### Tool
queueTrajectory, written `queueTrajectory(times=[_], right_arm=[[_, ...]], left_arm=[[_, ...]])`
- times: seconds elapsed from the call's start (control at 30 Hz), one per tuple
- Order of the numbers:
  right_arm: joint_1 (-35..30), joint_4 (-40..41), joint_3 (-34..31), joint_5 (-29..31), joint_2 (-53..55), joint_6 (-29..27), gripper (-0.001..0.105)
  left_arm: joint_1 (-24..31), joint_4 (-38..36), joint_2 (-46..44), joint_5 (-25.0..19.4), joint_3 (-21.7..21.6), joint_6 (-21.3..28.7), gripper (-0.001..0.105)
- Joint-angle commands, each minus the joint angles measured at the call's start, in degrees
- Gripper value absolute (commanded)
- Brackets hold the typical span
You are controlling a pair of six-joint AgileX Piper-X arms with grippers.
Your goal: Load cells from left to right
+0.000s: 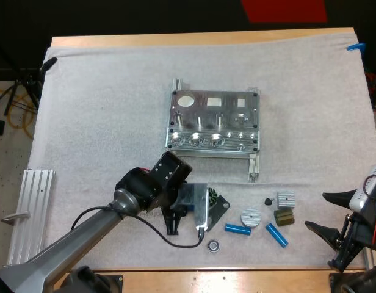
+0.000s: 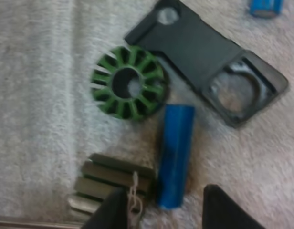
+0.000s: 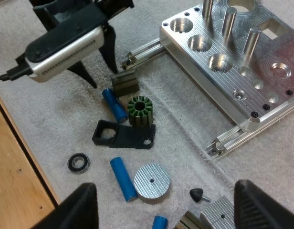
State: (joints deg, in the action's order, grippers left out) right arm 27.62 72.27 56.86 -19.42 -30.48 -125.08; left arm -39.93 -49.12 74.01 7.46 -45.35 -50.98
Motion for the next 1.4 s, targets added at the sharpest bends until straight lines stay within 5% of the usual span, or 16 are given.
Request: queueTrajectory(times=[0.0,0.33,0.93,1.1,1.23,1.37], right_arm=[[0.08,0.04,0.53,-0.06,0.06,-0.76,0.059],[0.08,0.04,0.53,-0.06,0.06,-0.76,0.059],[0.08,0.04,0.53,-0.06,0.06,-0.76,0.059],[0.08,0.04,0.53,0.04,0.06,1.5,0.059],[0.08,0.0,0.53,1.64,0.06,5.51,0.059],[0.08,0.0,0.53,2.08,0.06,7.04,0.059]], left_arm=[[-0.25,-1.48,-0.2,-0.74,-0.22,2.13,0.036],[-0.25,-1.15,5.66,-0.74,0.08,4.61,0.045],[-0.25,3.21,14.37,-3.2,0.08,4.61,0.045],[-0.25,4.01,14.42,-6.48,0.08,4.61,0.029],[-0.25,4.27,14.42,-6.48,0.08,4.61,0.003],[-0.25,4.27,14.42,-6.48,0.08,4.61,0.0]])
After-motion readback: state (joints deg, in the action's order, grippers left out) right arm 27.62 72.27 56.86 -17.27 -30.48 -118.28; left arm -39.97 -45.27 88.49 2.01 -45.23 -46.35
